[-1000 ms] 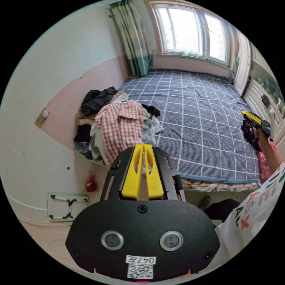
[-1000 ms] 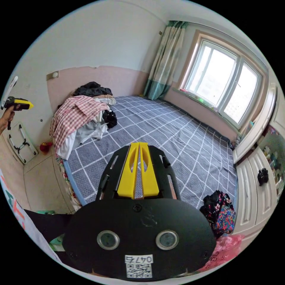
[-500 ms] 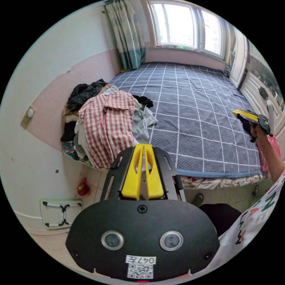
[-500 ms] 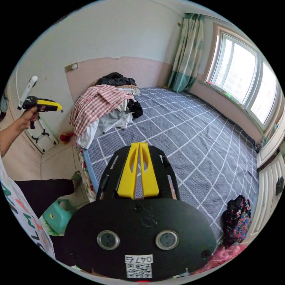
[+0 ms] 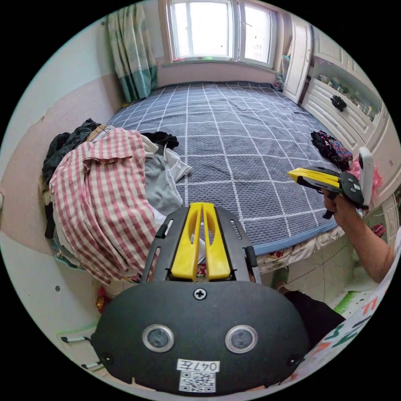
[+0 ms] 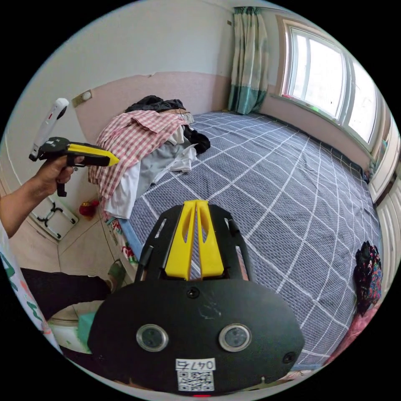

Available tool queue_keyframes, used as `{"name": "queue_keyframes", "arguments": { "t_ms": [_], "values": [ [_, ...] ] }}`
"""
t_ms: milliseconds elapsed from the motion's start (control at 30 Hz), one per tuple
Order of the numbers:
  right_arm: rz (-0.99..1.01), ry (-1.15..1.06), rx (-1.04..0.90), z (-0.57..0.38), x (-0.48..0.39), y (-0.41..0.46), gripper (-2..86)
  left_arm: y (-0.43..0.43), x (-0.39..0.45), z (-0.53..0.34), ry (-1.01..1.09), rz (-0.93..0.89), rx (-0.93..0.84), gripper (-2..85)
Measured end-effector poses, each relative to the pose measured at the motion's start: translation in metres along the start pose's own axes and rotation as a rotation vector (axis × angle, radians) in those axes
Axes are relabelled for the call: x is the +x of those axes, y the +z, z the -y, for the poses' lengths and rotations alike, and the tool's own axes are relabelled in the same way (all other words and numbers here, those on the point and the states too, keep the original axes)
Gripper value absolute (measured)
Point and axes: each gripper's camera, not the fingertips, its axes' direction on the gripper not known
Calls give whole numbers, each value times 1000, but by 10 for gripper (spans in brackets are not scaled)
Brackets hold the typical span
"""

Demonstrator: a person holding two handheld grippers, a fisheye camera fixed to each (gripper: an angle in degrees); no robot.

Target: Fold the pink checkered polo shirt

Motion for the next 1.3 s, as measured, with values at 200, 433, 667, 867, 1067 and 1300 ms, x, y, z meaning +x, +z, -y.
{"name": "queue_keyframes", "arguments": {
  "t_ms": [200,433,667,867,1067,1300],
  "values": [
    [5,62,-31,36,-2,32,-6,28,-22,-4,-96,34,-21,-8],
    [168,-26,1,90,-24,62,6,11,-84,-48,-252,44,-14,-8],
    [275,-179,2,156,-98,125,30,-20,-177,-105,-382,136,-43,-8],
    [239,-311,44,226,-140,196,73,-21,-235,-136,-470,166,-37,-8],
    [175,-524,71,289,-191,257,96,-12,-265,-145,-466,174,5,-8],
    [73,-576,193,274,-191,285,5,28,-273,-131,-265,128,56,-8]
  ]
}}
